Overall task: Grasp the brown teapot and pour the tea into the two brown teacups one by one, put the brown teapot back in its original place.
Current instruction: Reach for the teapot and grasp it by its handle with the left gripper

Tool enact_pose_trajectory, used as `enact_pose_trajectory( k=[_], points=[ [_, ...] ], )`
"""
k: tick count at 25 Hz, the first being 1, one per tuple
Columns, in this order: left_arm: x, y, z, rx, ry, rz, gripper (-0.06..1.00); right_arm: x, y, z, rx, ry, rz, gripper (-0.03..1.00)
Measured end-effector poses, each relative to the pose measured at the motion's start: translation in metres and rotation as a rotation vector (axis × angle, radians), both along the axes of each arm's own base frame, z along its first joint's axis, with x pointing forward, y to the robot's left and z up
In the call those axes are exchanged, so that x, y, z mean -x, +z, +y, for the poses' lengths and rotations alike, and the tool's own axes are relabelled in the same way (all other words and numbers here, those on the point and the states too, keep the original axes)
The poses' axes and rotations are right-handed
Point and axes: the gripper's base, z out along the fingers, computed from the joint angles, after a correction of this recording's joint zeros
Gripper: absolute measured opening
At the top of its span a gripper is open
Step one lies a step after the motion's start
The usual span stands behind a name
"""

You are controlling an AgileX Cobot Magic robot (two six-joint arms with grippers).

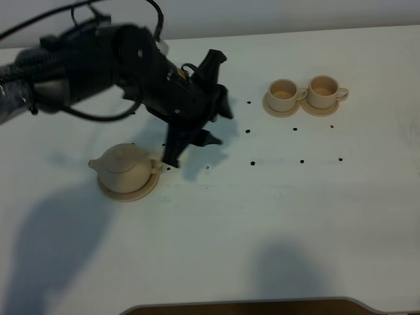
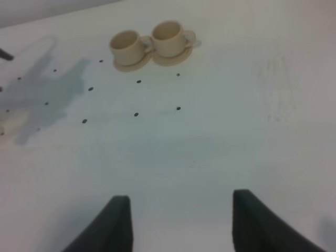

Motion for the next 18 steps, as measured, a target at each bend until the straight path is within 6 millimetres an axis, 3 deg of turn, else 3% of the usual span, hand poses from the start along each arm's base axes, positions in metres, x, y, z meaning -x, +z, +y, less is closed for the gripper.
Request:
enact_pose_trajectory(
  k=[5,8,13,18],
  points=[
    [0.005,0.023,0.011,-0.290,0.050,0.057,0.45,0.000,0.000,0.000,0.000,0.000,0.000,0.45],
    [0.010,0.035,0.011,-0.379,0.169,0.077,0.45,0.000,0.000,0.000,0.000,0.000,0.000,0.45],
    [0.016,0.041,0.007,-0.391,0.366,0.127,0.44,0.000,0.000,0.000,0.000,0.000,0.000,0.45],
    [0.016,0.042,0.007,-0.383,0.399,0.132,0.44,0.000,0.000,0.000,0.000,0.000,0.000,0.45]
  ],
)
